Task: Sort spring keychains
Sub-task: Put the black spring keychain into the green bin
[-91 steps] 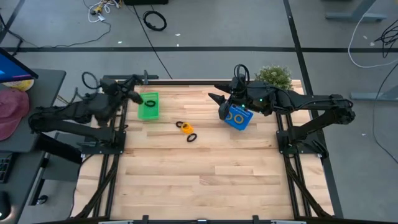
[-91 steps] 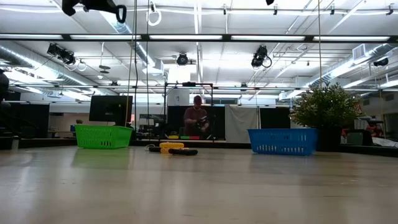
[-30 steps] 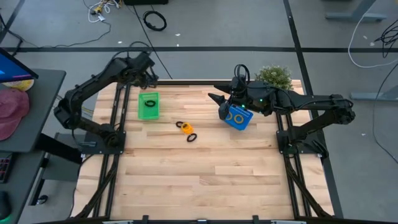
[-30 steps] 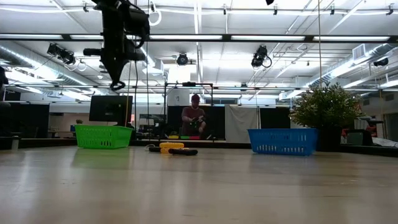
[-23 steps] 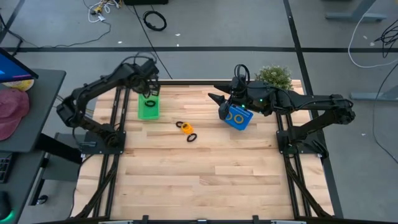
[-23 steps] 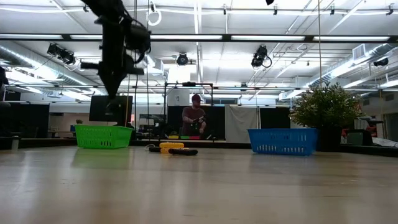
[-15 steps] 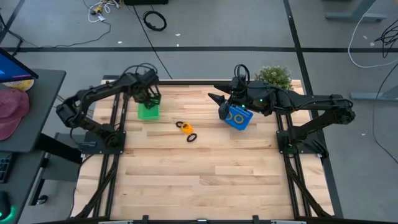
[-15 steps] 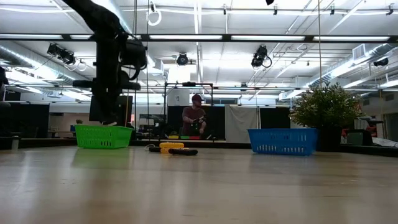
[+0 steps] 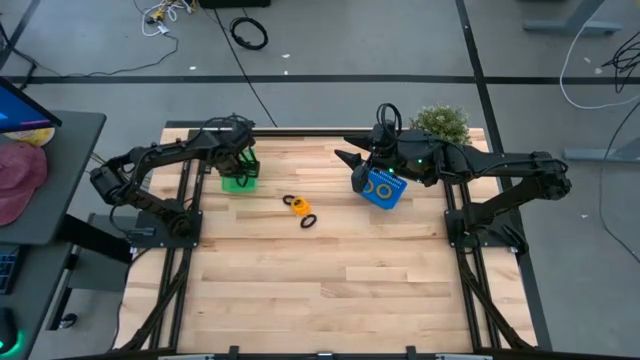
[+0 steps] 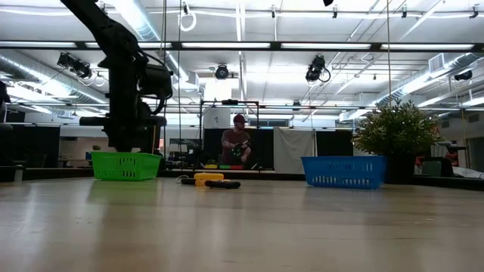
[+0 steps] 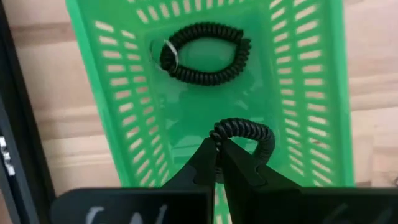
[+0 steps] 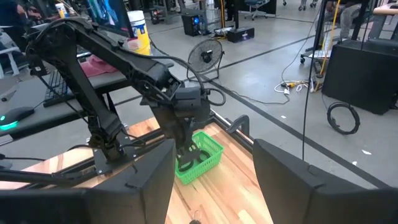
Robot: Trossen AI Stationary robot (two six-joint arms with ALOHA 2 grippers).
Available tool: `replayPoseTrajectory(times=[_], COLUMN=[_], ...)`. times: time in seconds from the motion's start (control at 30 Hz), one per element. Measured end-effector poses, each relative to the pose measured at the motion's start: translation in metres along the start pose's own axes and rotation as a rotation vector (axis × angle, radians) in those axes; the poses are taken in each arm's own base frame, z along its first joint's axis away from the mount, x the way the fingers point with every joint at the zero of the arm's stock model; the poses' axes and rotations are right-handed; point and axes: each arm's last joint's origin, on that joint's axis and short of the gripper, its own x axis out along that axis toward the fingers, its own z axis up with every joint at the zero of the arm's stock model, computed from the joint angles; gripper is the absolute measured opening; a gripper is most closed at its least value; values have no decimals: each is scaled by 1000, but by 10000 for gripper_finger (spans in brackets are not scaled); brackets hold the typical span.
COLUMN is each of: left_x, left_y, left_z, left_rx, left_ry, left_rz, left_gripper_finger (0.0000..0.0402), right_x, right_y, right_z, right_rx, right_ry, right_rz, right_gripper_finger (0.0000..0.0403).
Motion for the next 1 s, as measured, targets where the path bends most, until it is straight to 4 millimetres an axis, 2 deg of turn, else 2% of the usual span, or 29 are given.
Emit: replayPoseTrajectory(times=[0.2, 0.57, 0.67, 0.8, 1.0], left_x=[0, 0, -7, -34, -107], left_y=[-2, -2, -1, -1, 0], left_z=[2, 3, 2, -1, -13], left_rx=[0, 12, 10, 29, 68], left_ry=[-25, -32, -56, -197, -551], left_rz=[-12, -15, -35, -70, -215], left_gripper_finger=[36, 123, 144, 158, 161], right_x=[0, 0, 0, 0, 0], right_y=[0, 0, 0, 0, 0], right_z=[0, 0, 0, -1, -1], right_rx=[0, -1, -1, -5, -6], right_ry=[0, 1, 2, 9, 12], right_rz=[0, 0, -1, -3, -3], right_gripper_finger=[217, 217, 217, 217, 217])
